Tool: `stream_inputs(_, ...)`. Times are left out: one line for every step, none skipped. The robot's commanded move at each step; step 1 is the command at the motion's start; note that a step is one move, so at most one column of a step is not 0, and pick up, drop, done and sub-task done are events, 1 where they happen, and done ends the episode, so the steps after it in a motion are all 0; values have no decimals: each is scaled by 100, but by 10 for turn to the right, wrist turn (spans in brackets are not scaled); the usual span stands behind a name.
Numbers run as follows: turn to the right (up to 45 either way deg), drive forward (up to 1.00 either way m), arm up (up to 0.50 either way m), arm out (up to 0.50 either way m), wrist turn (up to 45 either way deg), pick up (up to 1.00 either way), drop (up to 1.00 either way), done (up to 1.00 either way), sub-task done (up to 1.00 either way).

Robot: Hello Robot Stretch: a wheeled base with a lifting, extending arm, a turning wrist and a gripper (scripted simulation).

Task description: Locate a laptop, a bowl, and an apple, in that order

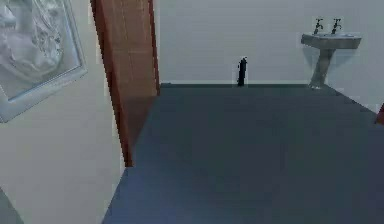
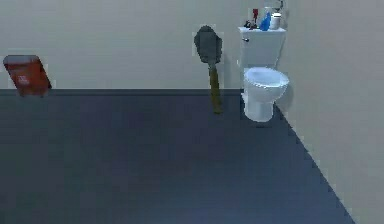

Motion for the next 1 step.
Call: stream_inputs(0,100,0,0,0,0,0,0,0)
